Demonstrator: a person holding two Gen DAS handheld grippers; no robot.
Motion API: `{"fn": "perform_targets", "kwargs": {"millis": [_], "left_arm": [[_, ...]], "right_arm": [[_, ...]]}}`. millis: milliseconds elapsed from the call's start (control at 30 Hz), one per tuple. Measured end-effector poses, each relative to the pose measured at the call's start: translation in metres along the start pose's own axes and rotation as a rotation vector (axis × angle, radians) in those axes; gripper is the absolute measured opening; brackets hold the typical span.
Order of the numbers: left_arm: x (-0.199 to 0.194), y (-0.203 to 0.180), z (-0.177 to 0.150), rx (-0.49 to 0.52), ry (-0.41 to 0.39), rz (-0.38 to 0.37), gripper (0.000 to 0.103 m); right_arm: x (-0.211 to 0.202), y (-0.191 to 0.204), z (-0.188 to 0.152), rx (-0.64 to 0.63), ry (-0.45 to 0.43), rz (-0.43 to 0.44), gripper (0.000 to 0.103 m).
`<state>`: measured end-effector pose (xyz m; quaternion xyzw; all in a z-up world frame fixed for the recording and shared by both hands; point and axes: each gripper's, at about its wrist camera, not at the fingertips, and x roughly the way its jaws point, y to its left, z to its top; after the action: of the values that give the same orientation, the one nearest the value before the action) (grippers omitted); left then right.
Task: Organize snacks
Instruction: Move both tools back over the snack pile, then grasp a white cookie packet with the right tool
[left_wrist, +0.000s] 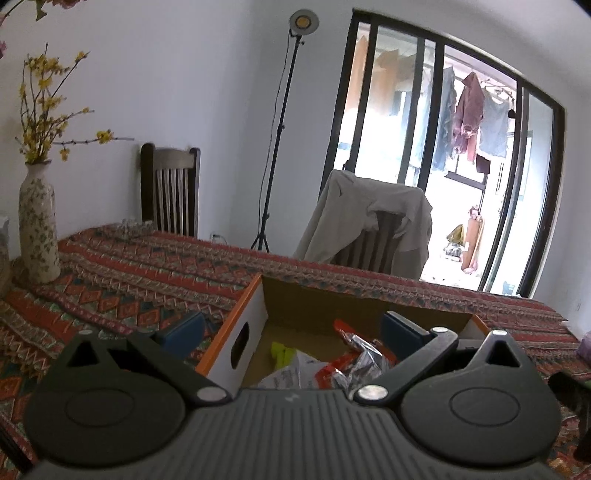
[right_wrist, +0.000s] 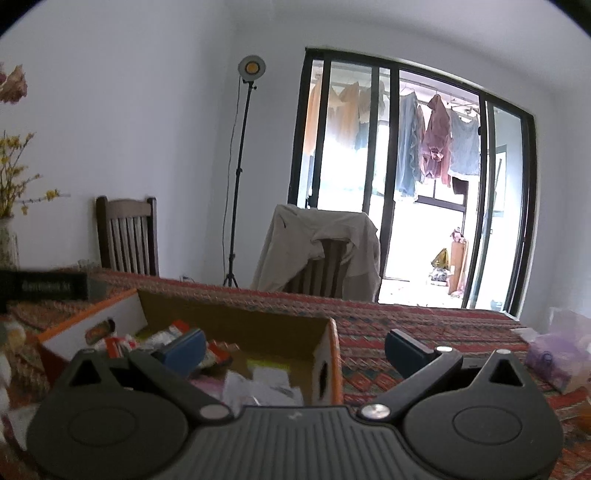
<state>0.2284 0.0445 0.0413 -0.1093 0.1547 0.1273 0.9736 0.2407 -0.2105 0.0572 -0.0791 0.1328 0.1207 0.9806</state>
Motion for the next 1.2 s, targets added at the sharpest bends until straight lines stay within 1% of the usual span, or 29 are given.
{"fn": "perform_targets", "kwargs": {"millis": [133, 267, 567, 667, 800, 833, 900, 967, 1100, 1200], "left_arm": [[-0.014, 0.005, -0.002, 0.001, 0.030, -0.007, 0.103], [-0.035, 0.011, -0.014, 0.033, 0.051, -0.013, 0.103], [-0.068, 0.034, -0.057, 0.080, 0.105, -0.019, 0.103], [-0.071, 0.044, -0.071, 0.073, 0.120, -0.021, 0.103], [-0.068, 0.060, -0.087, 0.053, 0.117, -0.040, 0.103], [-0.069, 0.063, -0.086, 0.039, 0.112, -0.049, 0.103], [-0.073, 0.064, -0.087, 0.027, 0.077, -0.060, 0.103], [-0.073, 0.063, -0.087, 0.032, 0.082, -0.054, 0.103], [-0.067, 0.070, -0.085, -0.014, 0.108, -0.057, 0.103], [-0.066, 0.073, -0.086, -0.031, 0.113, -0.068, 0.103]], "right_arm": [[-0.010, -0.009, -0.007, -0.014, 0.041, -0.005, 0.103], [-0.022, -0.020, -0.023, -0.002, 0.094, -0.018, 0.103], [-0.046, -0.048, -0.064, 0.047, 0.212, -0.041, 0.103], [-0.050, -0.056, -0.070, 0.072, 0.235, -0.037, 0.103], [-0.052, -0.065, -0.074, 0.101, 0.265, -0.033, 0.103], [-0.053, -0.067, -0.075, 0.106, 0.272, -0.034, 0.103], [-0.053, -0.069, -0.076, 0.111, 0.283, -0.040, 0.103], [-0.054, -0.070, -0.078, 0.115, 0.292, -0.043, 0.103], [-0.052, -0.070, -0.081, 0.108, 0.311, -0.043, 0.103], [-0.043, -0.067, -0.083, 0.092, 0.340, -0.048, 0.103]]}}
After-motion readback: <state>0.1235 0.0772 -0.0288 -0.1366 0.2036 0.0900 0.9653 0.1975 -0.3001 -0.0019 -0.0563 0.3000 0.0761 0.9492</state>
